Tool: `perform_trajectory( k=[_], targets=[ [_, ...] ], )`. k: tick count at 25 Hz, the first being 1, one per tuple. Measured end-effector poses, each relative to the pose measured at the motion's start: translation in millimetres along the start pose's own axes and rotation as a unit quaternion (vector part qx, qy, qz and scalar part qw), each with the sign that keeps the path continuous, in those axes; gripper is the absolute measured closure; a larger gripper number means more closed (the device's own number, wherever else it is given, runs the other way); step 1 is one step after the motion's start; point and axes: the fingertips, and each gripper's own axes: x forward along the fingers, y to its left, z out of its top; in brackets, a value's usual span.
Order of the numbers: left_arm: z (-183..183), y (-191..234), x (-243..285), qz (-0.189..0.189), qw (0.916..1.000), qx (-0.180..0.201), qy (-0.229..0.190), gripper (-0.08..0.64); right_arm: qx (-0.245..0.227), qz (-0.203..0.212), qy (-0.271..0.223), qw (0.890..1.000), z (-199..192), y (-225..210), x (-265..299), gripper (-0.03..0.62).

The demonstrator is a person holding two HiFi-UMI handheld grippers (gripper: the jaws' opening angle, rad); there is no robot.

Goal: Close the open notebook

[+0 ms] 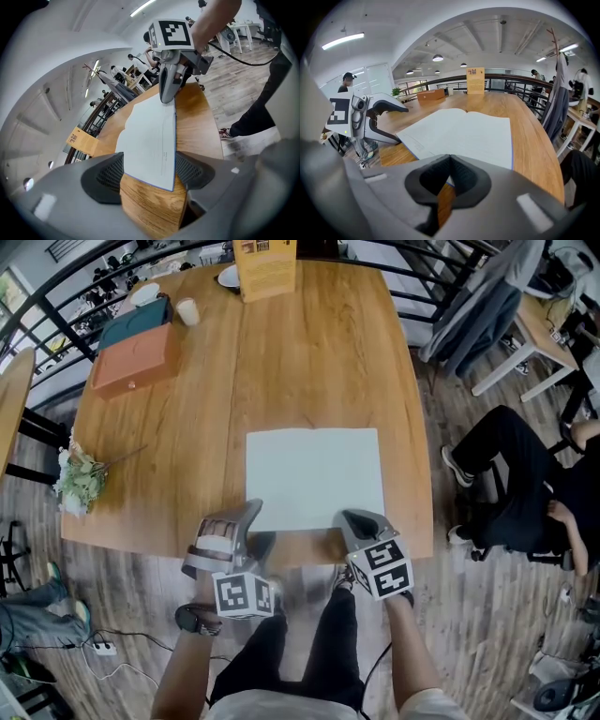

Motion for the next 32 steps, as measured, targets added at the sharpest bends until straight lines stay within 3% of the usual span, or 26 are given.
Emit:
perform_trajectory(
  k=[5, 13, 23, 32],
  targets=[
    [3, 7, -4, 0.024, 0.9996, 0.015, -0.008, 0.202, -0.001, 0.003, 0.001, 1.000, 0, 0, 0, 0.591],
    [3, 22, -9, 0.070, 0.9974, -0.010, -0.018, 0.204, 0.004, 0.010, 0.005, 1.000, 1, 0, 0, 0.591],
    [-9, 30, -6, 0.079, 0.9892, -0.122, -0.020, 0.189, 0.006, 0.015, 0.006, 1.000, 1, 0, 1, 0.591],
    [-19, 31, -1, 0.082, 0.9772, -0.194, -0.027, 0.179, 0.006, 0.017, 0.006, 1.000, 2, 0, 0, 0.591]
  ],
)
